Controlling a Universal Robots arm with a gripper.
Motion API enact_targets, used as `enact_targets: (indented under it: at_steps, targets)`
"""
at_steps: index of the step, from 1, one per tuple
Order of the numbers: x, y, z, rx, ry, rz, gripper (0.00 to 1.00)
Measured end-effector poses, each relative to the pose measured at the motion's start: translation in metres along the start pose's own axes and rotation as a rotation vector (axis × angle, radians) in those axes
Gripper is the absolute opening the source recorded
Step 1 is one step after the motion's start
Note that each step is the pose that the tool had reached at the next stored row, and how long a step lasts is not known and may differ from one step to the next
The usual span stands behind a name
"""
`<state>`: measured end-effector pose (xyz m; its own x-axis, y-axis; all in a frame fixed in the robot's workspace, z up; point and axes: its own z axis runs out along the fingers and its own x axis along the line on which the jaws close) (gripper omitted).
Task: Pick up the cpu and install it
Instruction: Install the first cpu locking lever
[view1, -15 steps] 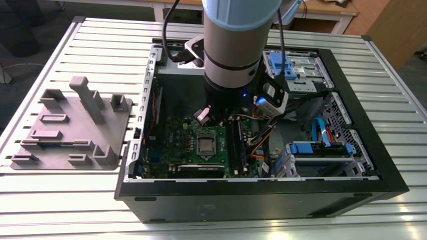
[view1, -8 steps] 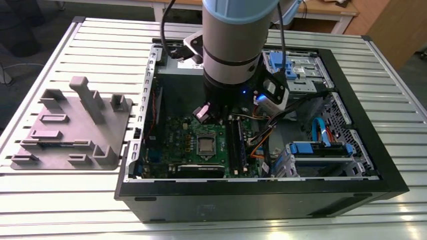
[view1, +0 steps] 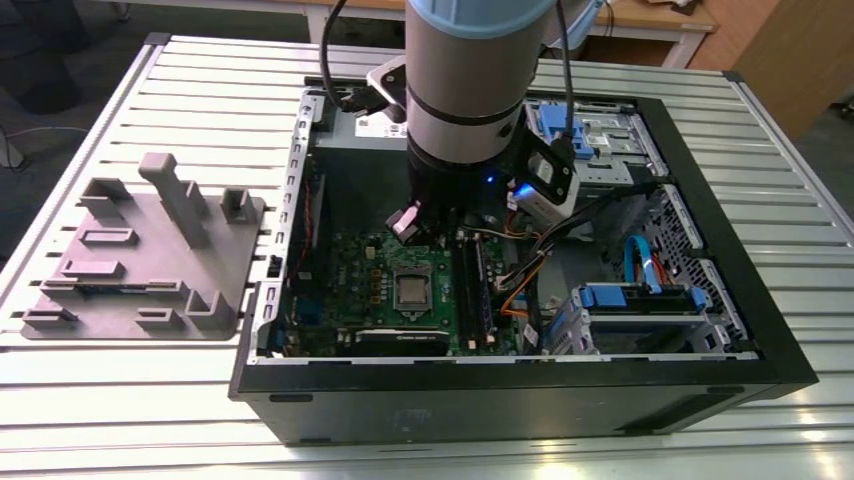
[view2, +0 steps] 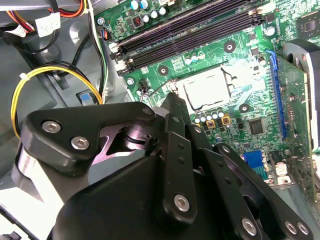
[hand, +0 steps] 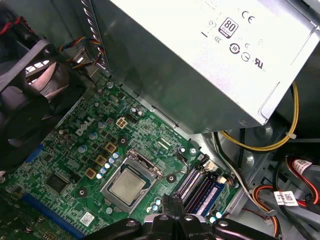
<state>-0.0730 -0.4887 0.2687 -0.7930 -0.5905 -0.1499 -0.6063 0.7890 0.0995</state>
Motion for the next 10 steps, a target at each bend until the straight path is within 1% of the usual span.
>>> enact_targets:
  at_steps: [4, 10]
  targets:
    - [-0.0005, 0.0007, 0.0004, -0.0002, -0.0003, 0.0, 0.11]
    - [-0.0064, 0.0087, 0.003, 0.0001, -0.0004, 0.001, 0.11]
